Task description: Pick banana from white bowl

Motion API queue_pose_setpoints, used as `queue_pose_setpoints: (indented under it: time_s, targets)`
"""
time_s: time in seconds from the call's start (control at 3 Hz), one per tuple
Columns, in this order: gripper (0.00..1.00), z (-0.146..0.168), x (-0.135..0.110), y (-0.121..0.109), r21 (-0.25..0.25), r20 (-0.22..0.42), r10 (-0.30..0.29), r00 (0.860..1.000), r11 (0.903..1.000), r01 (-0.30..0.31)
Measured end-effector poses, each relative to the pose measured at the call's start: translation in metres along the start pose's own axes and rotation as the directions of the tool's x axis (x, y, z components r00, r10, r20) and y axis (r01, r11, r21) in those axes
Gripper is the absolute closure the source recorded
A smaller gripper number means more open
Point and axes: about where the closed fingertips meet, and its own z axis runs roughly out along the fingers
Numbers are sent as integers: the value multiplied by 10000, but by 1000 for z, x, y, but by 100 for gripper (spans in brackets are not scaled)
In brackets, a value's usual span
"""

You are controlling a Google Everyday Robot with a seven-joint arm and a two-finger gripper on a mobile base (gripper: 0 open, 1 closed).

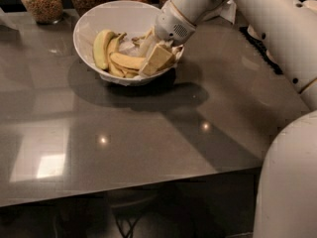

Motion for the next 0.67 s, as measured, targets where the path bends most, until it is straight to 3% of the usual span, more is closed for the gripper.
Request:
queue_pose_setpoints:
  time_s: [0.67]
  targets:
    - [90,2,0,1,-66,-5,6,10000,10000,-6]
